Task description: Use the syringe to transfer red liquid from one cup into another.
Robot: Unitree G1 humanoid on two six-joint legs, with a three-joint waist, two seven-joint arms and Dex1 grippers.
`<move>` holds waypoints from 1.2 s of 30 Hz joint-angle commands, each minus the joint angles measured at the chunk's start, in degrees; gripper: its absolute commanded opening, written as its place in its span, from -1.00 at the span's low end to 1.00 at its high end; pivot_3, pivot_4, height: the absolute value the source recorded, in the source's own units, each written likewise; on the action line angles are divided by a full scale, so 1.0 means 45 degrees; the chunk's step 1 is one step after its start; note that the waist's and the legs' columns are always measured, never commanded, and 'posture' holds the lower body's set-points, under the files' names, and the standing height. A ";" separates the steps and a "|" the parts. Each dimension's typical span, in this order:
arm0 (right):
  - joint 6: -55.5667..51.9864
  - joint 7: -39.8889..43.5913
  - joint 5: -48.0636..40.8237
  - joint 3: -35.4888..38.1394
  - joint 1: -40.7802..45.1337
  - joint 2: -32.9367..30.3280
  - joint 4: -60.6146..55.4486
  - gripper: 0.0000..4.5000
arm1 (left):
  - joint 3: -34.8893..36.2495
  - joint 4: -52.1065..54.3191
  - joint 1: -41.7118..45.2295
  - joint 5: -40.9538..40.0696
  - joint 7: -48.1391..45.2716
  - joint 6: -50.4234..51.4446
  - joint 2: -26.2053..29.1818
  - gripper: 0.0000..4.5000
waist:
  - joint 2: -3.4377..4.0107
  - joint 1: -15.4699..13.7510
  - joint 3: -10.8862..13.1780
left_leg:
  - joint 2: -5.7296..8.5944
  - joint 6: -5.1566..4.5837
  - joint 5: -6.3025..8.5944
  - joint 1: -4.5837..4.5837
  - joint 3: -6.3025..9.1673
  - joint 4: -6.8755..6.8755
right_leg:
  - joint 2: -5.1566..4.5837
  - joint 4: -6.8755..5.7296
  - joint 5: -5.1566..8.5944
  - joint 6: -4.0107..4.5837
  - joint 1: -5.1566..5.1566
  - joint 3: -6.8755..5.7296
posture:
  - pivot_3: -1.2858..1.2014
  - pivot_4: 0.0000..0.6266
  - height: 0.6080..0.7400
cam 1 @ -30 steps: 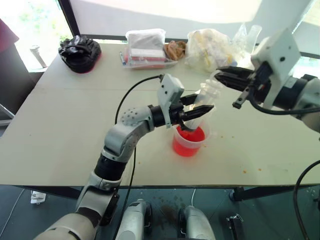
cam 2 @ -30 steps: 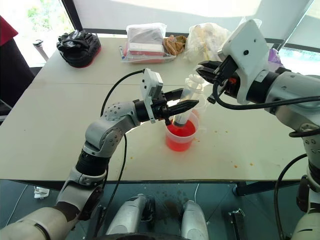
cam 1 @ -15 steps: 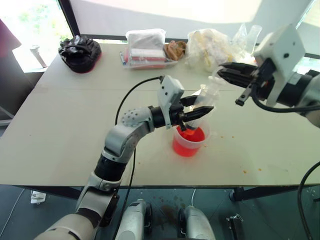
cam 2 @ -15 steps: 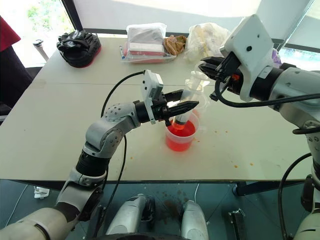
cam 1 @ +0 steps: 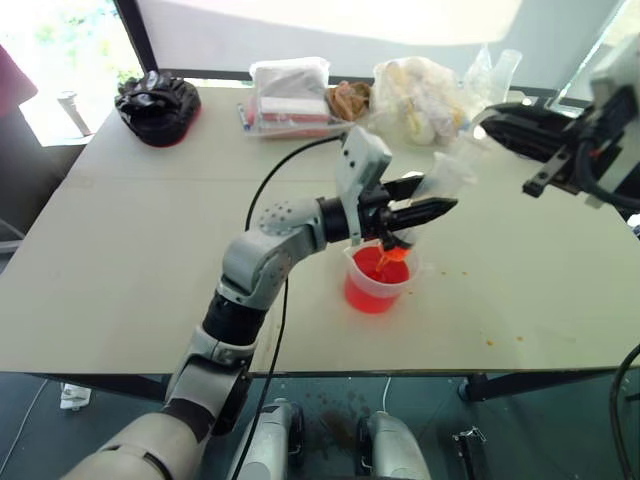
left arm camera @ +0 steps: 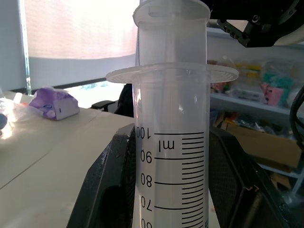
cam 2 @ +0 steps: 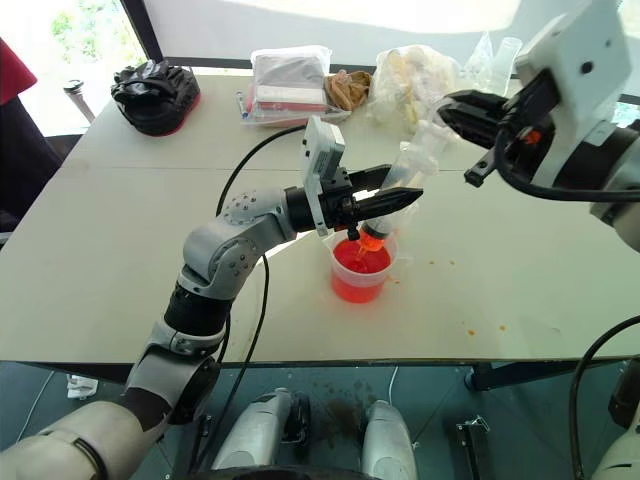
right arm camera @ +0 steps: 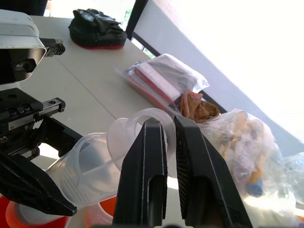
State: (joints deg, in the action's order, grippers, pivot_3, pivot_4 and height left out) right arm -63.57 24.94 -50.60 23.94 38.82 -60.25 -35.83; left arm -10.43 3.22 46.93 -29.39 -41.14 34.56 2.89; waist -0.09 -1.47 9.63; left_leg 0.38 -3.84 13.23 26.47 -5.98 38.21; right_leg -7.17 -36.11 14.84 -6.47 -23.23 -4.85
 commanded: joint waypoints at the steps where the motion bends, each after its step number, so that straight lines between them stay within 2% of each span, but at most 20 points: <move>1: -0.0070 -0.0354 0.0143 0.0304 0.0042 -0.0208 0.0087 -0.98 | 0.1027 0.0171 -0.0048 -0.0326 0.0136 -0.0342 0.0255 -0.34 | 0.0000 0.0034 0.0000 | -0.0006 0.0002 -0.0002 0.0002 0.0003 0.0000 | 0.0006 -0.0001 0.0000 0.0000 -0.0003 -0.0001 | 0.03 -0.52 1.00; 5: 0.0138 -0.0524 0.0276 0.0096 0.0078 -0.0211 0.0234 -0.98 | 0.0886 0.0331 -0.0237 -0.0256 0.0102 -0.0390 0.0349 -0.34 | 0.0000 0.0141 0.0000 | -0.0008 0.0005 -0.0004 0.0004 0.0002 0.0001 | 0.0008 0.0001 0.0000 0.0000 0.0001 -0.0002 | 0.03 -0.52 1.00; 6: 0.0142 -0.0589 0.0298 0.0089 0.0115 -0.0194 0.0301 -0.61 | 0.0886 0.0433 -0.0264 -0.0267 0.0141 -0.0349 0.0355 -0.34 | 0.0000 0.0148 0.0000 | -0.0007 0.0005 -0.0004 0.0006 0.0001 0.0003 | 0.0007 0.0003 0.0000 0.0000 0.0000 -0.0001 | 0.03 -0.52 1.00; 7: 0.0200 -0.0527 0.0304 0.0051 0.0124 -0.0226 0.0330 -0.51 | 0.0891 0.0524 -0.0289 -0.0282 0.0180 -0.0317 0.0370 -0.34 | 0.0000 0.0168 0.0000 | -0.0007 0.0005 -0.0003 0.0006 0.0000 0.0003 | 0.0006 0.0004 0.0000 0.0000 0.0000 -0.0001 | 0.03 -0.52 1.00; 12: 0.0177 -0.0487 0.0122 0.0059 0.0212 -0.0222 0.0338 0.61 | 0.1020 0.1001 -0.0538 -0.0431 0.0319 -0.0059 0.0515 -0.34 | -0.0001 0.0133 0.0001 | -0.0008 0.0009 -0.0006 0.0007 0.0002 0.0002 | 0.0006 0.0003 0.0000 0.0000 -0.0001 -0.0002 | 0.03 -0.52 1.00; 14: 0.0081 -0.0261 -0.0032 0.0109 0.0172 -0.0384 0.0375 0.99 | 0.1140 0.1191 -0.0584 -0.0564 0.0404 0.0112 0.0578 -0.34 | 0.0000 0.0142 0.0000 | -0.0004 0.0008 -0.0005 0.0010 0.0001 0.0003 | 0.0000 0.0009 0.0000 0.0000 0.0001 -0.0001 | 0.03 -0.52 1.00; 17: -0.0455 0.0049 -0.0974 0.1122 0.0003 -0.0458 0.0657 0.99 | 0.1396 0.1395 -0.0454 -0.0885 0.0626 0.0384 0.0585 -0.34 | -0.0001 0.0142 0.0001 | -0.0003 0.0008 -0.0005 0.0009 0.0002 0.0002 | 0.0001 0.0009 0.0000 0.0000 0.0001 -0.0002 | 0.03 -0.52 1.00; 20: -0.1251 0.0574 -0.2600 0.3221 -0.0489 -0.0492 0.1291 0.99 | 0.2010 0.1278 0.0275 -0.1492 0.1035 0.0715 0.0460 -0.34 | -0.0011 0.0107 0.0007 | -0.0003 0.0007 -0.0004 0.0009 0.0002 0.0003 | -0.0001 0.0009 0.0000 0.0000 0.0005 -0.0002 | 0.03 -0.52 1.00; 23: -0.1338 0.0533 -0.2374 0.4701 -0.1290 -0.0619 0.2108 0.99 | 0.2791 -0.0018 0.1906 -0.1631 0.1136 0.0260 0.0533 -0.34 | -0.0014 0.0076 0.0008 | -0.0003 0.0004 -0.0003 0.0010 0.0004 0.0007 | -0.0001 0.0011 -0.0001 -0.0001 0.0012 -0.0007 | 0.03 -0.52 1.00; 25: -0.0792 0.0416 -0.1739 0.4869 -0.1713 -0.0653 0.2369 0.99 | 0.3016 -0.1473 0.3167 -0.1261 0.0827 -0.0665 0.0577 -0.34 | -0.0010 0.0088 0.0006 | -0.0002 0.0000 -0.0002 0.0008 0.0003 0.0013 | 0.0003 0.0010 -0.0001 0.0000 0.0014 -0.0009 | 0.03 -0.52 1.00; 28: 0.0889 0.0104 -0.0292 0.3721 -0.1692 -0.0632 0.2345 0.99 | 0.2884 -0.4242 0.4704 -0.0354 0.0181 -0.2765 0.0215 -0.34 | 0.0007 0.0131 -0.0004 | 0.0002 -0.0078 0.0044 -0.0002 -0.0010 0.0013 | 0.0018 0.0005 -0.0001 0.0000 0.0015 -0.0013 | 0.03 -0.52 1.00; 33: 0.3056 -0.0258 0.1676 0.1129 -0.0614 -0.0627 0.2243 0.99 | 0.2456 -0.8617 0.5915 0.1170 -0.0659 -0.6211 -0.1029 -0.34 | 0.0001 0.0144 0.0000 | 0.0002 -0.0078 0.0041 -0.0005 -0.0033 0.0008 | 0.0057 -0.0001 -0.0002 -0.0008 0.0001 -0.0004 | 0.03 -0.52 1.00; 36: 0.3933 -0.0509 0.2768 -0.0789 0.1089 -0.0439 0.2447 0.99 | 0.2221 -1.1049 0.6124 0.1923 -0.0929 -0.7900 -0.2020 -0.34 | 0.0002 0.0157 0.0004 | 0.0001 -0.0075 0.0039 0.0007 -0.0048 0.0009 | 0.0057 -0.0002 -0.0004 -0.0012 -0.0023 0.0003 | 0.03 -0.52 1.00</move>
State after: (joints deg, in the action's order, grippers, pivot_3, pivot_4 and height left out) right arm -49.25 23.42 -41.39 22.74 40.11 -61.84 -24.46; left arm 0.08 -43.41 72.03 -22.45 -44.05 4.20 -4.72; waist -0.08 -0.76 9.65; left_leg 0.39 -4.18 13.40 26.55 -6.21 38.24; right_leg -6.91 -36.13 14.82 -6.53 -23.39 -4.82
